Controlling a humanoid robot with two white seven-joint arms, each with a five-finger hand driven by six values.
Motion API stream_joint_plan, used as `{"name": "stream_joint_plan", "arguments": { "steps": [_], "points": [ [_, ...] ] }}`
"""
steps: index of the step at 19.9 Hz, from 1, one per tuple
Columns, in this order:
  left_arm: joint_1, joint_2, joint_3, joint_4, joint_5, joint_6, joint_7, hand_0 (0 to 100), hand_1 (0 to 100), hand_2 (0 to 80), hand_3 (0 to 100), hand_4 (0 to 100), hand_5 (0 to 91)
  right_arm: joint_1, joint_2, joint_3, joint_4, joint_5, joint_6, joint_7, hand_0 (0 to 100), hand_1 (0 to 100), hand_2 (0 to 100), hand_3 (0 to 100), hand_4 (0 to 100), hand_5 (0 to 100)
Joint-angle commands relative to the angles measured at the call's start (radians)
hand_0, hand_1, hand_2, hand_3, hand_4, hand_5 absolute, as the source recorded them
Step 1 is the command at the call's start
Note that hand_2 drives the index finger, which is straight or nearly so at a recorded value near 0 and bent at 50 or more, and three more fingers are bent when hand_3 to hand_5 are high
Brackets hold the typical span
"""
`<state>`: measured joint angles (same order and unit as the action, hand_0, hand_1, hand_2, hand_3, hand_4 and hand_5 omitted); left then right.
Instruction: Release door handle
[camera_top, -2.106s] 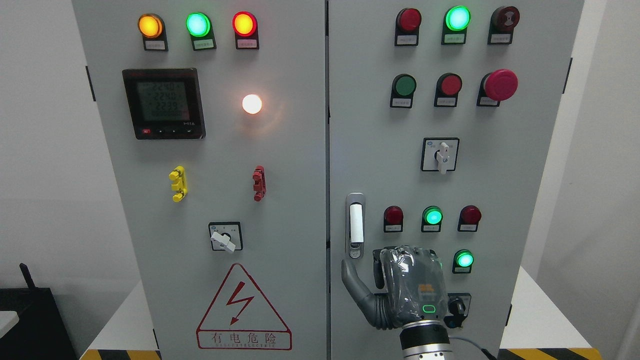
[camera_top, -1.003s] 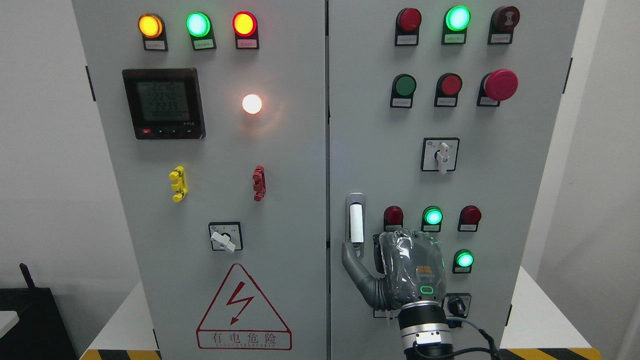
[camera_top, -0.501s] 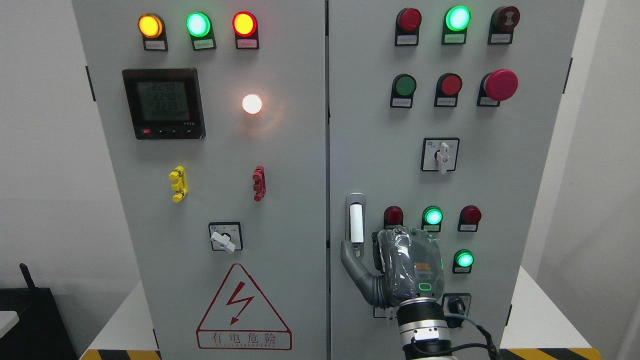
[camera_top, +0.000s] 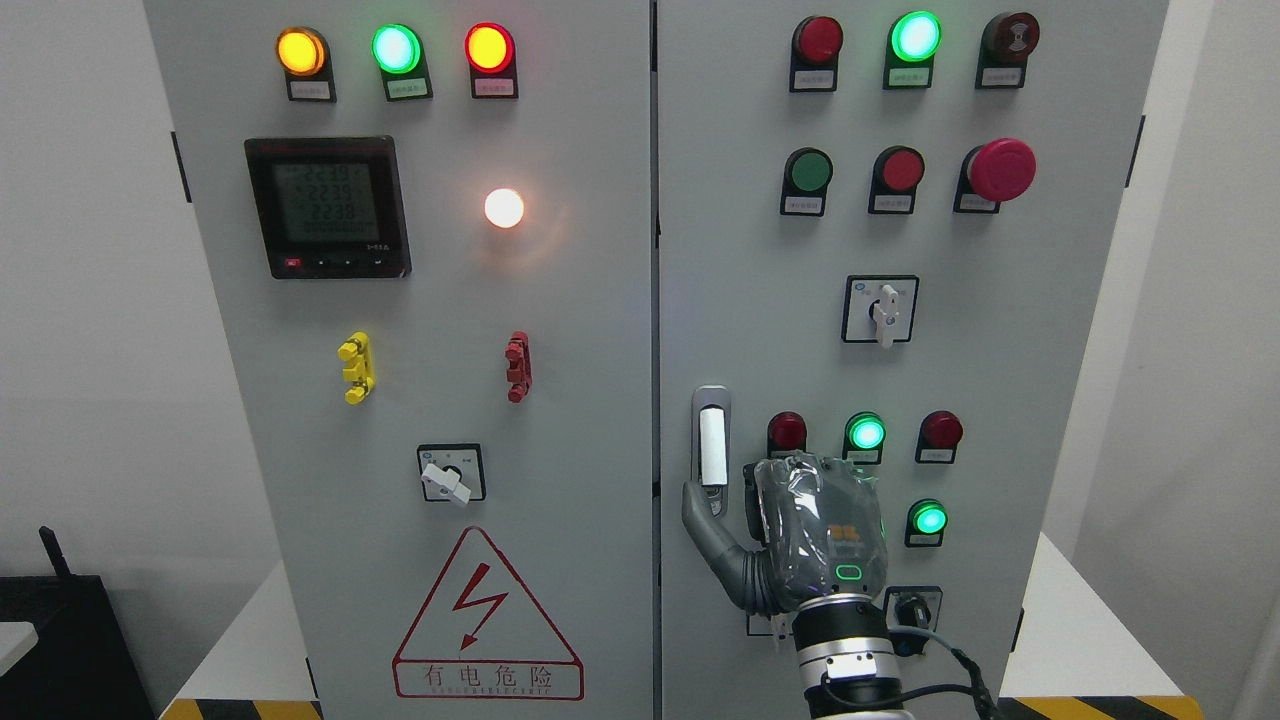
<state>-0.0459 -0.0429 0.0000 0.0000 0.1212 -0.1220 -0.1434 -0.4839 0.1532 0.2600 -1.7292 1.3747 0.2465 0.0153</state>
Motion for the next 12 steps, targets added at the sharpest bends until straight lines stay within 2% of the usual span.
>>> {"name": "stream_joint_plan", "arguments": {
  "steps": [1,12],
  "points": [
    [0.0,0.0,0.011,0.017,0.0,0.001,0.001,12,39,0.0,0,0,0.0,-0.002,0.0,-0.004,0.005,0.0,0.001,0.0,39,6,100,100,98,93],
    [0.0,0.0,0.011,0.017,0.0,0.001,0.001,12,39,0.0,0,0,0.0,-0.005,0.0,-0.007,0.007,0.001,0.002,-0.001,41,6,100,100,98,93]
  ]
}}
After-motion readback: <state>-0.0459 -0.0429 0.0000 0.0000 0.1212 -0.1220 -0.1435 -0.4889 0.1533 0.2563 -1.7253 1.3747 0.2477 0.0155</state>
